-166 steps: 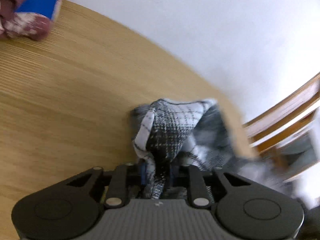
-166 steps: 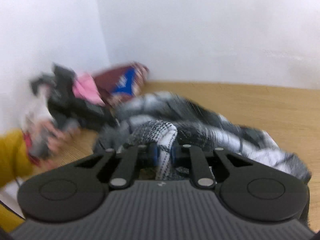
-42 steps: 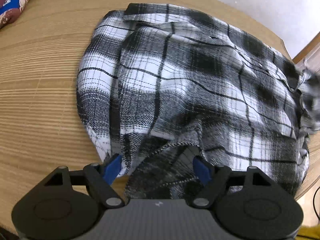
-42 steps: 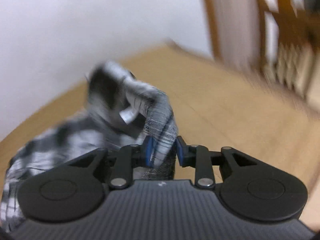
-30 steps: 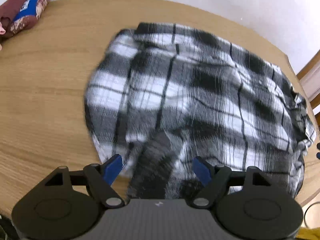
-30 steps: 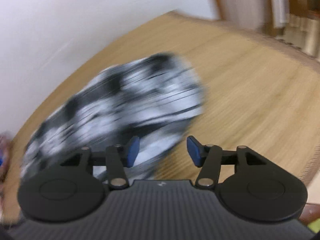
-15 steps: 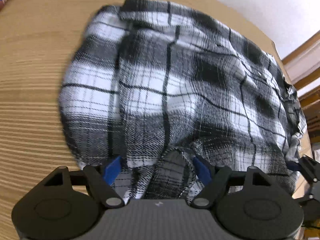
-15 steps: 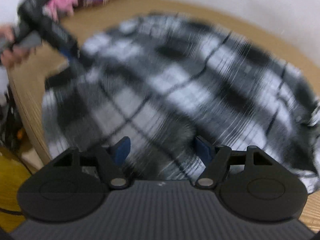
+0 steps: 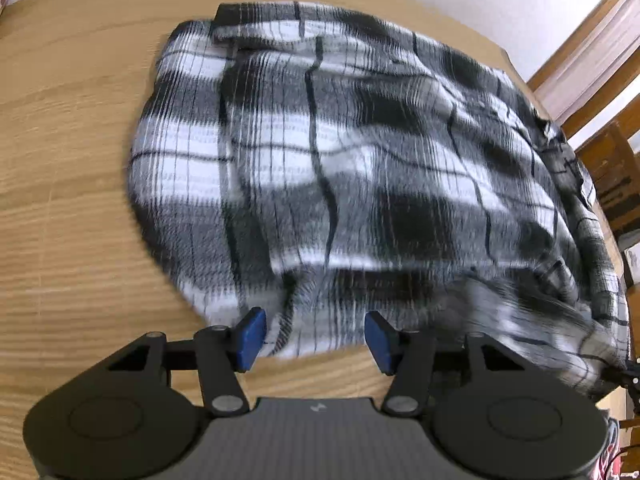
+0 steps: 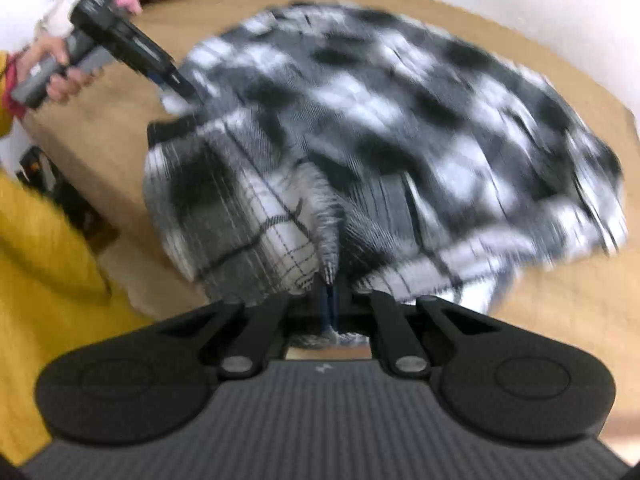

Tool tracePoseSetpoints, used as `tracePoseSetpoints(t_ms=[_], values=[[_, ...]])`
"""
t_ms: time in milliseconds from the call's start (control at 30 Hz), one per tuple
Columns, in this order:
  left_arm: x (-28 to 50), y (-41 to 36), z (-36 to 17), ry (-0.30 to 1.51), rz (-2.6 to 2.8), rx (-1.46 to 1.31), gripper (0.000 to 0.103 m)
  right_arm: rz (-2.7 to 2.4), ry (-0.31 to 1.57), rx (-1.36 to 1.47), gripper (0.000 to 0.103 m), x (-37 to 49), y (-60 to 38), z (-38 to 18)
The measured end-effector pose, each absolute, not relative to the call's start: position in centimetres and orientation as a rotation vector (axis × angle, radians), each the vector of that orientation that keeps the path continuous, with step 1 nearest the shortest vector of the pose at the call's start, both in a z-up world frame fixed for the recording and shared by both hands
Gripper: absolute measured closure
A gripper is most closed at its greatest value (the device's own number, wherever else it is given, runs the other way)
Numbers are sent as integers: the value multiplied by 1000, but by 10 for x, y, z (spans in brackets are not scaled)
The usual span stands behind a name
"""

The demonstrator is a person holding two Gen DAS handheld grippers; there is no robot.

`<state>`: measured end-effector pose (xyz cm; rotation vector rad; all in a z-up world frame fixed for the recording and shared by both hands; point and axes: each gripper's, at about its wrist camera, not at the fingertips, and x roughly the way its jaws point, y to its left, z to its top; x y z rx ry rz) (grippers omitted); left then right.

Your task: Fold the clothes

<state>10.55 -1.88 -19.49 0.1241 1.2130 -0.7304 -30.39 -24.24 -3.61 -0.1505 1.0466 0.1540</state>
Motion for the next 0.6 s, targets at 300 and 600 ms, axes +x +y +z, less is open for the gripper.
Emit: tracePoseSetpoints(t_ms=[300, 600], values=[[117, -4, -185, 1190, -735, 44, 36, -198, 925, 86, 57, -347, -278, -27], [127, -52, -200, 1177, -733, 79, 30, -406, 735, 197, 40, -307, -312, -28]])
